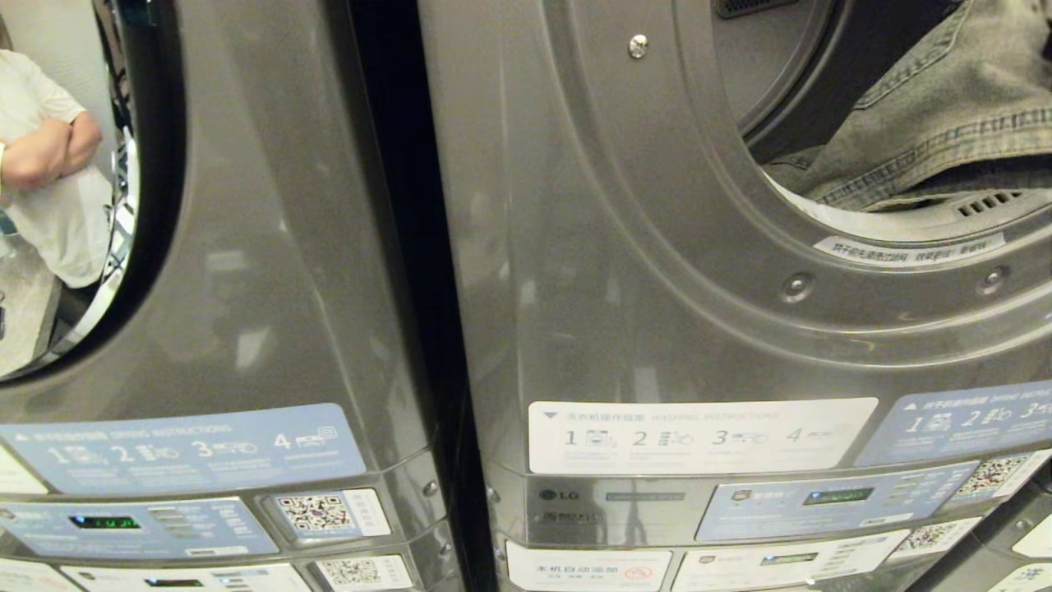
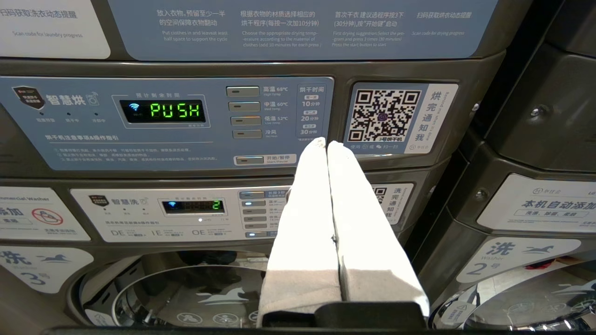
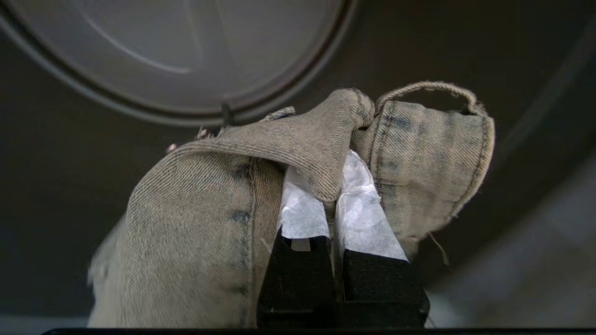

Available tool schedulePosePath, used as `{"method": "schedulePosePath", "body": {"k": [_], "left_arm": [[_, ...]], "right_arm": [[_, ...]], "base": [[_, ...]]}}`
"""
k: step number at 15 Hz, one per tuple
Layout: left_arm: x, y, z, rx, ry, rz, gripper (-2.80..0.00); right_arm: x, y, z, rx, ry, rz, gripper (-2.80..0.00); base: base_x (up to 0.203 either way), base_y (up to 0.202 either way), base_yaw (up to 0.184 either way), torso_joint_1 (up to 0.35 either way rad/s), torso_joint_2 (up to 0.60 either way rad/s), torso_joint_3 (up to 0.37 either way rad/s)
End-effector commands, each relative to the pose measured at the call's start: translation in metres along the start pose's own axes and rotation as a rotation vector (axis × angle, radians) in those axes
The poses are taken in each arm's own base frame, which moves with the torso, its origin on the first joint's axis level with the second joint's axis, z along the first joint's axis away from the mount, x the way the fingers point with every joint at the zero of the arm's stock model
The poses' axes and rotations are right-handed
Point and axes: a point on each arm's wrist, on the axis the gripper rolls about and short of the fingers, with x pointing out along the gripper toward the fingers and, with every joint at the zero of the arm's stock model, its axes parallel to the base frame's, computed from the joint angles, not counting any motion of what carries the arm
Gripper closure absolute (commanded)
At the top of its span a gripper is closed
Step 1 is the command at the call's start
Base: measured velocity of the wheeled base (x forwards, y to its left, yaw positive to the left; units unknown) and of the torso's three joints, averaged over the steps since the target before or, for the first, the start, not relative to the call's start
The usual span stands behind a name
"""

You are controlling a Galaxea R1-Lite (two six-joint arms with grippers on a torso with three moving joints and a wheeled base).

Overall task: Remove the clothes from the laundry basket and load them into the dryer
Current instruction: Put the clothes in the dryer

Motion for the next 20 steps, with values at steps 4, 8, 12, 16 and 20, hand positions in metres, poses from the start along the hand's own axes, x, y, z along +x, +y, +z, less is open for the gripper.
{"method": "schedulePosePath", "body": {"k": [4, 8, 12, 16, 20], "left_arm": [[0.0, 0.0, 0.0, -0.001, 0.001, 0.001, 0.0], [0.0, 0.0, 0.0, -0.001, 0.001, 0.001, 0.0], [0.0, 0.0, 0.0, -0.001, 0.001, 0.001, 0.0], [0.0, 0.0, 0.0, -0.001, 0.001, 0.001, 0.0], [0.0, 0.0, 0.0, -0.001, 0.001, 0.001, 0.0]], "right_arm": [[0.112, 0.019, -0.05, -0.022, 0.025, -0.051, 0.0], [0.127, 0.009, -0.049, -0.008, -0.021, -0.085, -2.8], [0.105, 0.003, -0.027, 0.006, -0.065, -0.082, -2.8], [0.058, 0.002, 0.006, 0.054, -0.105, 0.019, -2.8], [-0.019, 0.003, 0.005, 0.07, -0.055, 0.134, -2.8]], "base": [[0.0, 0.0, 0.0, 0.0, 0.0, 0.0], [0.0, 0.0, 0.0, 0.0, 0.0, 0.0], [0.0, 0.0, 0.0, 0.0, 0.0, 0.0], [0.0, 0.0, 0.0, 0.0, 0.0, 0.0], [0.0, 0.0, 0.0, 0.0, 0.0, 0.0]]}}
